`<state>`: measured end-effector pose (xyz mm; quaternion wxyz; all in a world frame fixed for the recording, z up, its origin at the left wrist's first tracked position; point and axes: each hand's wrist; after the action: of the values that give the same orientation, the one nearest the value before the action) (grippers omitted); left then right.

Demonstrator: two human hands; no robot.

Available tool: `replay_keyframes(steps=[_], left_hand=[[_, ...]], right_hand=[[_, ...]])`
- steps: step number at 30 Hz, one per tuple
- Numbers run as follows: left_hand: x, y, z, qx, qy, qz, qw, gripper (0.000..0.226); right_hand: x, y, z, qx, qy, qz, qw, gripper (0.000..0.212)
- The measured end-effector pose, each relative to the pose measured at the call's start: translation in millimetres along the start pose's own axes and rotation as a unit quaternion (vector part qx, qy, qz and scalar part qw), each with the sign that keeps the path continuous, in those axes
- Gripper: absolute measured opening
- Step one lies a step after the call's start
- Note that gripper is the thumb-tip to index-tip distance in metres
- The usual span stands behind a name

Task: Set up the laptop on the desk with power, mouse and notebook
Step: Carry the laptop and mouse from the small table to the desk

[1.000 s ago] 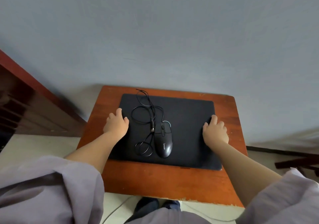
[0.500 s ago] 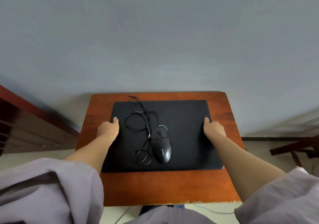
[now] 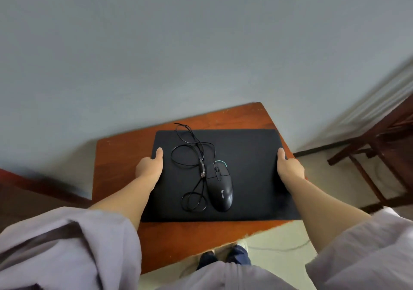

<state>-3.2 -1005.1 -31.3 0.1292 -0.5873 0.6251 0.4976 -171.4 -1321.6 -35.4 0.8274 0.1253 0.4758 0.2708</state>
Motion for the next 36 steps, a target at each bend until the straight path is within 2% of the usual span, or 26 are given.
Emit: replay_keyframes(steps=[8, 15, 19, 25, 30, 36], left_hand=[[83, 68, -84, 0.164, -0.085, 0.076, 0.980, 0.067], [196, 197, -136, 0.292, -0.159, 0.162, 0.929, 0.067], [271, 289, -141, 0.321, -0.193, 0.210, 0.903, 0.070], [366, 422, -131, 0.348, -0.239, 0.265, 0.867, 0.069], [431, 503, -144, 0.384, -0.257, 0.286, 0.839, 0.068], [512, 566, -201, 0.450, -0.273, 0.313, 0.790, 0.068]], right_hand=[[-91, 33, -130, 0.142, -0.152, -0.099, 0.973, 0.068], [-173, 71, -290, 0.250, -0.228, -0.199, 0.920, 0.071], [-221, 93, -387, 0.308, -0.246, -0.236, 0.888, 0.073], [-295, 127, -510, 0.367, -0.214, -0.283, 0.860, 0.075], [-338, 136, -573, 0.414, -0.223, -0.304, 0.829, 0.075], [-375, 105, -621, 0.450, -0.268, -0.328, 0.786, 0.075]])
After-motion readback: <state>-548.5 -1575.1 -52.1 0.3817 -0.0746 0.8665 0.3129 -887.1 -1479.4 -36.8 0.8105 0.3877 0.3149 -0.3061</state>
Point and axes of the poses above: each hand's wrist, its own y-axis away from the middle knuckle, its own x-axis out of the palm, z = x × y, and after that the axes turned 3 degrees about -y, right-handed
